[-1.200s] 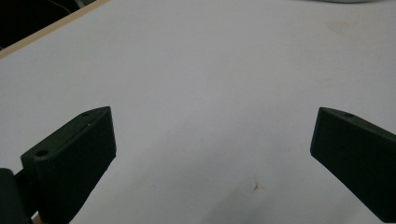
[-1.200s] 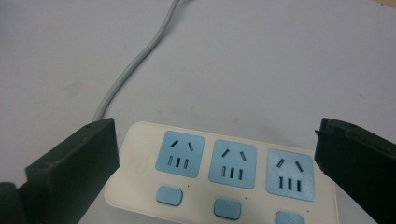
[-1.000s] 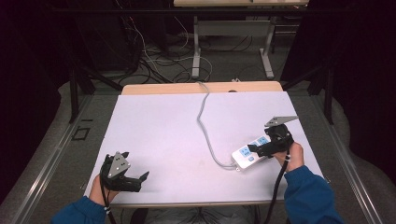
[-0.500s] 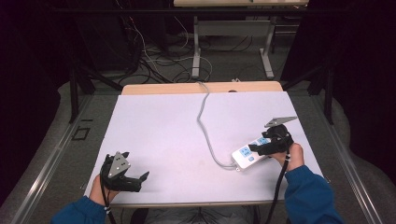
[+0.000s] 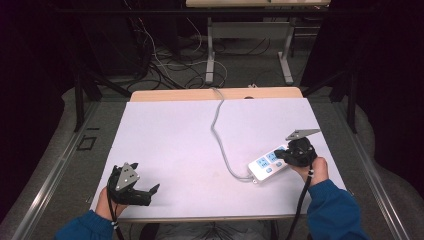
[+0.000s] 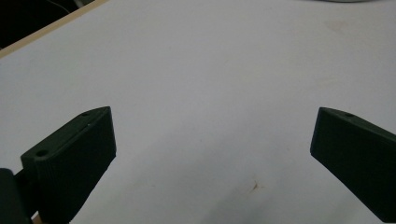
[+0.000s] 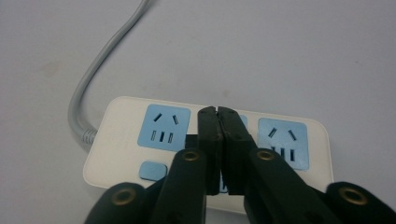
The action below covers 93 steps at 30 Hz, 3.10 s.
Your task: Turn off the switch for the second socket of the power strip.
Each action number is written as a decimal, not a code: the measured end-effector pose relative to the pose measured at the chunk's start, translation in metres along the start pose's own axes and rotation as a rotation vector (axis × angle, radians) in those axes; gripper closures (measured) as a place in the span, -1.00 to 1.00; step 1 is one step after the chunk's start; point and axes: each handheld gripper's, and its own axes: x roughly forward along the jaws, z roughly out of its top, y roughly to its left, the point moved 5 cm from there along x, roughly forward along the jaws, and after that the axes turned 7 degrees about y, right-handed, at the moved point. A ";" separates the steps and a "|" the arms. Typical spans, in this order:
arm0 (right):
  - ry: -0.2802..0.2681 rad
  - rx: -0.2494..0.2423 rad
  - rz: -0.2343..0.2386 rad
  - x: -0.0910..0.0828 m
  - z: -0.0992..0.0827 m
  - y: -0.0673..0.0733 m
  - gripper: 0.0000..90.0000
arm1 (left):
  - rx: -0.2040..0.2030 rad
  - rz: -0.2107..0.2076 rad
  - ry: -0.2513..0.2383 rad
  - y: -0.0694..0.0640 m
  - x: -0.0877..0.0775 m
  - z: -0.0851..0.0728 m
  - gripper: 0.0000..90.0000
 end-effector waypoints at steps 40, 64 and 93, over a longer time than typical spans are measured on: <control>0.148 -0.009 -0.086 0.013 -0.016 0.004 1.00 | -0.006 -0.011 -0.001 -0.001 0.001 0.000 -1.00; 0.147 0.022 -0.080 0.016 -0.018 0.005 1.00 | -0.005 -0.004 -0.002 0.000 0.001 0.000 -1.00; 0.146 0.053 -0.068 0.016 -0.019 0.004 1.00 | 0.007 0.001 0.002 0.000 0.001 0.000 -1.00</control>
